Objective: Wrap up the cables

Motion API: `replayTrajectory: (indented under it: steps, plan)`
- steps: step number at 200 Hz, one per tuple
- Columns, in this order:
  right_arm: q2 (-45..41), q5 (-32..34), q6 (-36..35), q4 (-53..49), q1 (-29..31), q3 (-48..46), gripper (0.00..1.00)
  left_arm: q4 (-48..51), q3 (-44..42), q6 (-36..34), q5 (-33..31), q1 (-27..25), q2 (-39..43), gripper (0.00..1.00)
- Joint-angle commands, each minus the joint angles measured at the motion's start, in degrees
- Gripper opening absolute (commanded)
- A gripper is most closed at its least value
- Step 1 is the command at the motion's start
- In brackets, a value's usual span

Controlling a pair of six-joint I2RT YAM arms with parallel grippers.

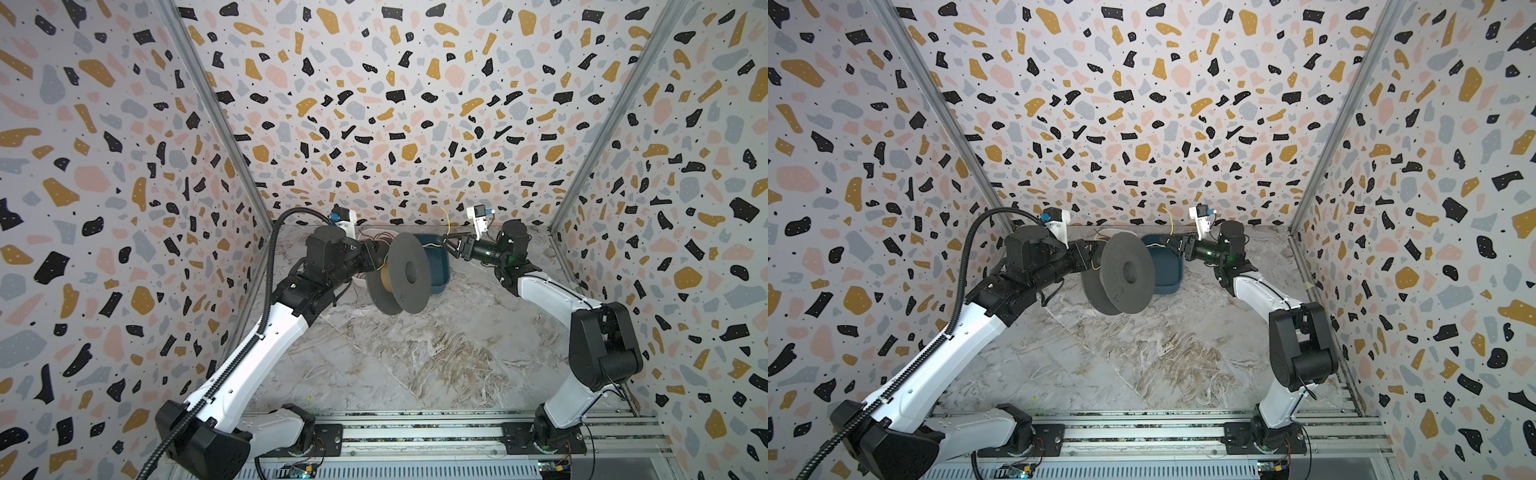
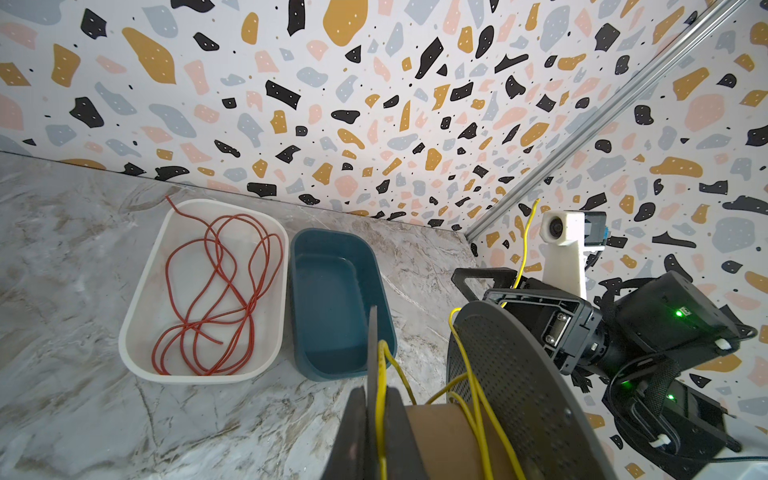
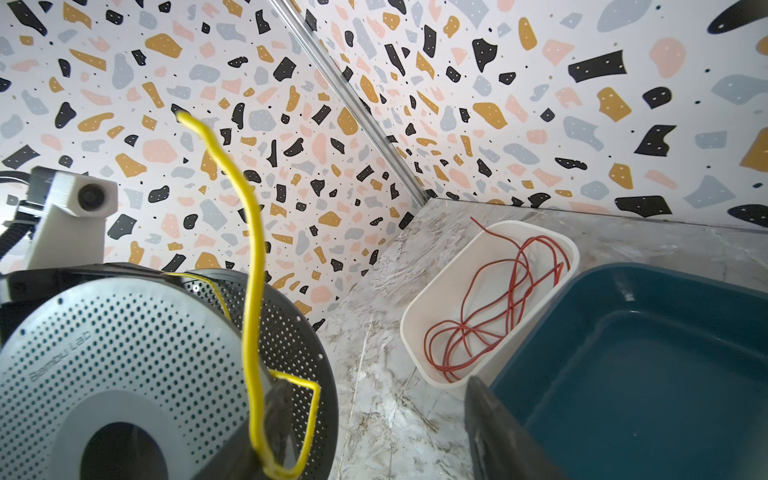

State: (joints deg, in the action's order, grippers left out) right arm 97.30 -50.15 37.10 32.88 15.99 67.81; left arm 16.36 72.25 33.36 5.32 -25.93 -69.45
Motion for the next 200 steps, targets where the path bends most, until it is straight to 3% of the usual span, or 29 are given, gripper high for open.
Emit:
replayTrajectory:
  steps: [1, 34, 86, 200]
  plan:
    - [-0.4, -1.3, 0.4, 0.1, -0.3, 3.2, 0.66, -5.0, 2.7, 0.0, 0.8, 0.3, 1.1, 0.00]
    - [-0.3, -0.3, 0.9, -0.2, -0.3, 4.2, 0.60, -4.9, 2.4, 0.1, 0.8, 0.3, 0.9, 0.00]
    - [1.6, -0.5, 1.7, -0.8, 0.2, 7.9, 0.63, -4.8, 1.8, 0.3, 1.5, 0.3, 0.6, 0.00]
    - [4.8, 5.3, -10.2, -17.8, 4.6, 21.0, 0.64, -2.3, 1.7, -0.4, 1.4, 0.4, -1.9, 0.00]
